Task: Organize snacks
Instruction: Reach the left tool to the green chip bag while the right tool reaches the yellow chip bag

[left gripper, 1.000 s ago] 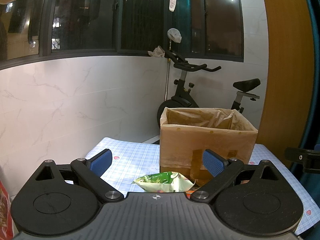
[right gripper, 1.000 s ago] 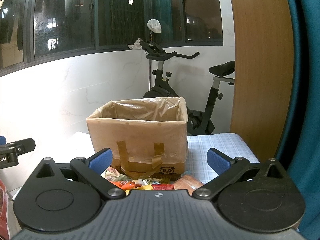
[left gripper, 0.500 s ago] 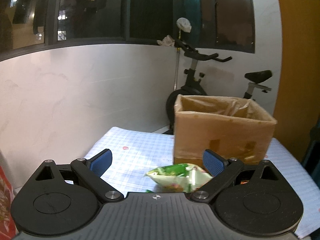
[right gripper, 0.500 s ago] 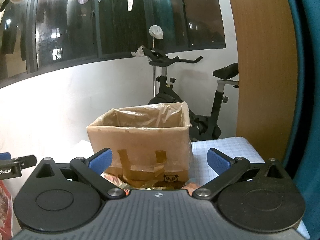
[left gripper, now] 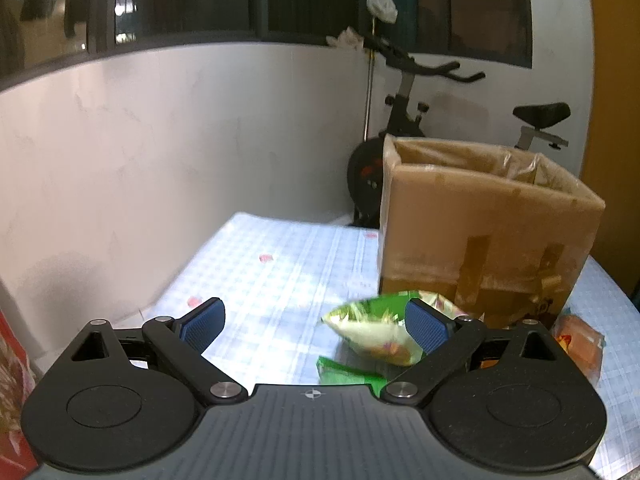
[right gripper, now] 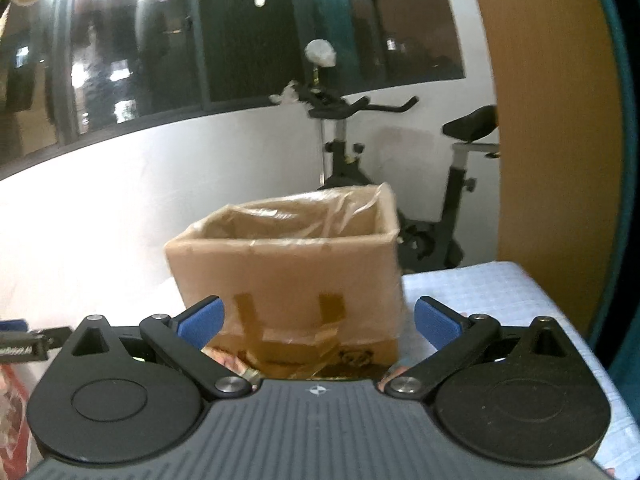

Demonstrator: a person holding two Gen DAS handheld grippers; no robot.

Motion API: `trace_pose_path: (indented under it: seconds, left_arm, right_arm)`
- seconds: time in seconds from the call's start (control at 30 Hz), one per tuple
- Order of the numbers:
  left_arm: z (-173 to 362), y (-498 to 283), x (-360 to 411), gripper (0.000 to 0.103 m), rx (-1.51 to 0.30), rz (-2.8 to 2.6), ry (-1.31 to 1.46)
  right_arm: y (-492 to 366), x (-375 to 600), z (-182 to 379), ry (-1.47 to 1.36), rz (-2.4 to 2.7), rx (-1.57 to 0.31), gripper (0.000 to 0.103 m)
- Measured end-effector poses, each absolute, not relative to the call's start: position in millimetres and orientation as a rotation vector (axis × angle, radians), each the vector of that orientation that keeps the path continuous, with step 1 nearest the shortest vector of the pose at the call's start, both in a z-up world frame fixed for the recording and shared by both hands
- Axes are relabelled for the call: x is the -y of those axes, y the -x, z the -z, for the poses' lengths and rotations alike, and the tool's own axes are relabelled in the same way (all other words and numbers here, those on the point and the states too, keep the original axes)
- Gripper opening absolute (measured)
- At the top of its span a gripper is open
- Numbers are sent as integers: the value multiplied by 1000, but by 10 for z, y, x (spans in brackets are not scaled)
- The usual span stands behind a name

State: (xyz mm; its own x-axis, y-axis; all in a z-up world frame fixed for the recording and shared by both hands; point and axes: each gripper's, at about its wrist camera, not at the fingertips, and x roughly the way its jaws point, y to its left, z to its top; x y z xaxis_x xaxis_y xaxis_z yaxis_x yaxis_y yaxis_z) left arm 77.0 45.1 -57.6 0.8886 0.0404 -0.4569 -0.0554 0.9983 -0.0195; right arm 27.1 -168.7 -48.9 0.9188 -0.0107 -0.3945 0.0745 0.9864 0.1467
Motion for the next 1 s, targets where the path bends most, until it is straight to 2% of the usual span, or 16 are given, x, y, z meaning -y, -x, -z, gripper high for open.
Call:
trace_pose_path:
  seconds: [0.47,0.63,1.0]
  left_arm:
    - [989,-968,-481,96,-545,50,71]
    - [1105,-993,-492,96,-596,54,85]
    - [1328,-1003,-476,96,-656,87,74]
  right_arm:
    - [-324,1355,1214,-38,-58,-518,103]
    - [-367,1247,1398,2,-103,-565,98]
    - [-519,1172,1691,1,-176,-651,97]
